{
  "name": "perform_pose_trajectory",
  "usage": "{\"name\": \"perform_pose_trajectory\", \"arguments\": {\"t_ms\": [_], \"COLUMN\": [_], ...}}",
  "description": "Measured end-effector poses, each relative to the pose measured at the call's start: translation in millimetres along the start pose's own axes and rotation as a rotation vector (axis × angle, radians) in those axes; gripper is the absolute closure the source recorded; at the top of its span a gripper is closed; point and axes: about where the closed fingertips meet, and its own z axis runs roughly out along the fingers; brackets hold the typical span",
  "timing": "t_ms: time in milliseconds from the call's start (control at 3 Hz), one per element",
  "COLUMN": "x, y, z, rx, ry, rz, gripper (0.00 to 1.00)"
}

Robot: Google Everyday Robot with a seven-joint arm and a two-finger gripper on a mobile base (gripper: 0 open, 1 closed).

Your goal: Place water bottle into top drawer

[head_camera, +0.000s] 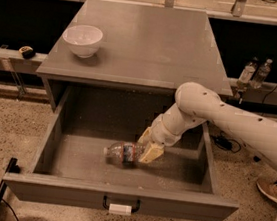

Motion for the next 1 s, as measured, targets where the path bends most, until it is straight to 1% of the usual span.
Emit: {"name": "perform_pose_trajectory", "arguments": {"t_ms": [333, 667, 1000], "x": [-0.6, -10.8, -29.5], "y": [0.4, 6.0, 11.4], "z": [-0.1, -31.3, -91.8], "rx": [-0.001, 0.040, 0.086], "ry": [0.000, 0.008, 0.053], "rz": [-0.002, -0.035, -0.082], "gripper": [0.04, 0.00, 0.00]}}
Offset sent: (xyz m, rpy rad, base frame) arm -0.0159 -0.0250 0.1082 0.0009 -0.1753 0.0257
